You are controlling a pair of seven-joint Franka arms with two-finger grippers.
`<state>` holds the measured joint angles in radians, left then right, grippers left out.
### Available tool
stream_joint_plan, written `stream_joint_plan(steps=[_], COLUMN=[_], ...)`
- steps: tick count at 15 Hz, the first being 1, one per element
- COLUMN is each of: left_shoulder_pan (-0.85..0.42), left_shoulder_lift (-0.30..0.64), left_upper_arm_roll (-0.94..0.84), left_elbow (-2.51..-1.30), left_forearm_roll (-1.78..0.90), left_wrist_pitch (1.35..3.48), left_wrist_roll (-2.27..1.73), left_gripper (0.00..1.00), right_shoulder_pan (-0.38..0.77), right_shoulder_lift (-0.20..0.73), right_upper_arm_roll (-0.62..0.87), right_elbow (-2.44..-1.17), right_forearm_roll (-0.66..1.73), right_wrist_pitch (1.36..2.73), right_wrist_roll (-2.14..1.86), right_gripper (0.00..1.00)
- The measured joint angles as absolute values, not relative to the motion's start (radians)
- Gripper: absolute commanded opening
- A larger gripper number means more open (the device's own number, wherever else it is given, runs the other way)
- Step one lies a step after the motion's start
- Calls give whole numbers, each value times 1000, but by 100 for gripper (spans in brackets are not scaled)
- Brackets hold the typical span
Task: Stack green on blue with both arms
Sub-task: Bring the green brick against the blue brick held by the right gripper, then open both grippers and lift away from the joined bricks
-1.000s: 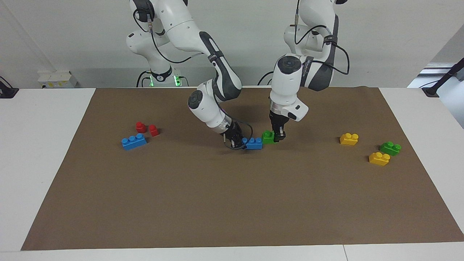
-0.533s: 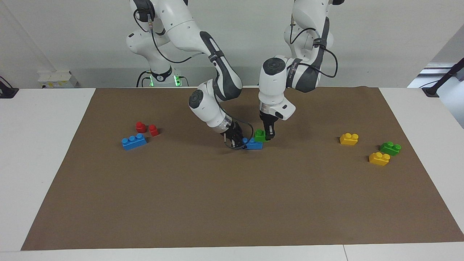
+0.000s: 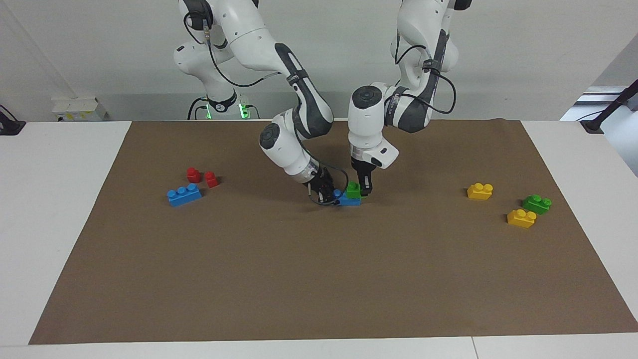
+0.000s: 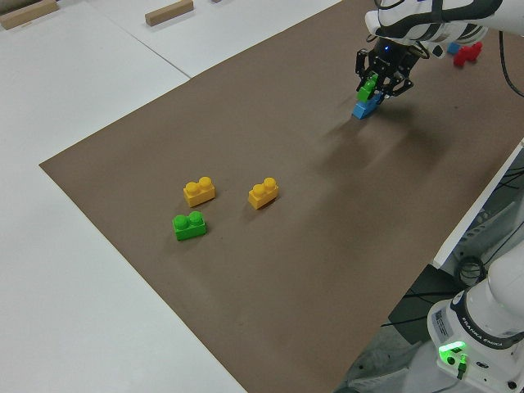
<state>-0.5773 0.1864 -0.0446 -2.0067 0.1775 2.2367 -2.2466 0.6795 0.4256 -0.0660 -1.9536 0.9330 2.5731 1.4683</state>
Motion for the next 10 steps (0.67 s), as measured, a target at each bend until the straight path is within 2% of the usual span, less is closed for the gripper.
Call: stream_joint_plan(steps=[8,9,10], left_shoulder_pan=[-588,-589,-590], left_shoulder_lift=[207,207,207], left_upper_arm_roll=[-43,-43,-44], left_elbow=[-2031,-2031,-2031], left_forearm_roll=[192,196,205], left_wrist_pitch=[2251,2251,2251], left_wrist_roll=[-2257,-2257,-2257], left_gripper=[0,46,99], right_shoulder_pan=[685,685,685], right_shoulder_lift=[424,424,424], right_upper_arm_roll=[-65,-65,-65], right_elbow=[-1955,-1955,-1955], right_forearm_roll=[933,933,934], right_wrist_pitch=[2575,2575,2575], right_wrist_roll=[1463,1463,1463], right_gripper=[0,3,29])
